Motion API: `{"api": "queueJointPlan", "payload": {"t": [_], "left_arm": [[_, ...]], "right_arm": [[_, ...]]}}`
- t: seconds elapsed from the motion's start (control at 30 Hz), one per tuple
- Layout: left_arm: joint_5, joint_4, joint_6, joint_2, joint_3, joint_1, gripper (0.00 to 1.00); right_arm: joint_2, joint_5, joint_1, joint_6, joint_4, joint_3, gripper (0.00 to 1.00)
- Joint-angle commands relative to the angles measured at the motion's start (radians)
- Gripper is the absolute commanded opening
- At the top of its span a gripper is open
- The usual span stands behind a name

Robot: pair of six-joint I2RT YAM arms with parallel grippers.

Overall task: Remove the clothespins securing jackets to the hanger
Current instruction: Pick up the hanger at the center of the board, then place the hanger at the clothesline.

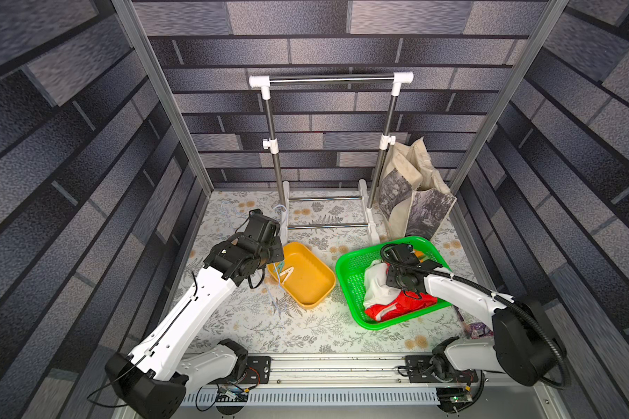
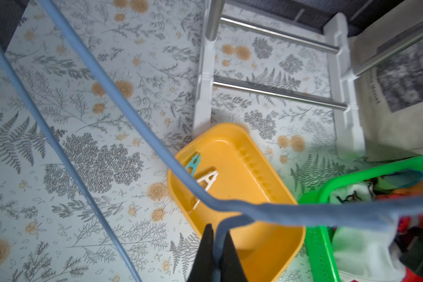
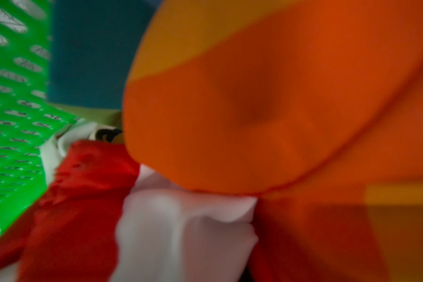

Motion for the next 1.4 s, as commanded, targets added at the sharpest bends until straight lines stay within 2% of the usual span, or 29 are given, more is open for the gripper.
{"api": "queueJointPlan", "payload": {"t": [0.0, 0.03, 0.1, 0.17, 0.23, 0.33, 0.4, 0.43, 0.57, 0.8, 0.93, 1.03, 1.17, 1.3, 1.37], "left_arm": [[0.21, 0.106, 0.11, 0.022, 0.079, 0.042, 0.0], [0.296, 0.139, 0.115, 0.036, 0.093, 0.068, 0.0], [0.342, 0.178, 0.102, 0.061, 0.123, 0.086, 0.0], [0.351, 0.227, 0.091, 0.082, 0.149, 0.088, 0.0], [0.362, 0.304, 0.06, 0.112, 0.179, 0.089, 0.0], [0.384, 0.452, -0.03, 0.17, 0.212, 0.088, 0.0], [0.406, 0.586, -0.108, 0.216, 0.216, 0.086, 0.0], [0.411, 0.634, -0.144, 0.245, 0.231, 0.084, 0.0], [0.416, 0.674, -0.188, 0.341, 0.33, 0.067, 0.0], [0.418, 0.706, -0.235, 0.403, 0.393, 0.054, 0.0], [0.442, 0.746, -0.27, 0.418, 0.411, 0.05, 0.0], [0.453, 0.752, -0.29, 0.425, 0.419, 0.043, 0.0], [0.465, 0.753, -0.309, 0.44, 0.44, 0.034, 0.0], [0.451, 0.723, -0.292, 0.449, 0.454, 0.016, 0.0], [0.446, 0.721, -0.295, 0.451, 0.454, 0.014, 0.0]], "right_arm": [[-0.087, -0.017, -0.006, -0.001, -0.018, 0.066, 0.55], [-0.128, 0.016, -0.006, -0.022, -0.056, 0.101, 0.64], [-0.172, 0.097, -0.007, -0.054, -0.19, 0.214, 0.66], [-0.182, 0.101, -0.006, -0.127, -0.285, 0.361, 0.67], [-0.198, -0.031, -0.002, -0.207, -0.255, 0.469, 0.66], [-0.209, -0.295, 0.034, -0.216, -0.042, 0.503, 0.67], [-0.143, -0.401, 0.076, -0.2, 0.011, 0.55, 0.66], [-0.096, -0.413, 0.112, -0.216, -0.003, 0.588, 0.64], [-0.016, -0.359, 0.228, -0.271, 0.031, 0.635, 0.64], [0.013, -0.383, 0.256, -0.244, 0.127, 0.608, 0.66], [0.046, -0.305, 0.274, -0.251, 0.153, 0.609, 0.65], [0.059, -0.279, 0.275, -0.259, 0.198, 0.601, 0.58], [0.084, -0.256, 0.275, -0.274, 0.212, 0.628, 0.3], [0.047, -0.195, 0.274, -0.301, 0.251, 0.617, 0.15], [0.031, -0.179, 0.275, -0.32, 0.242, 0.623, 0.02]]}}
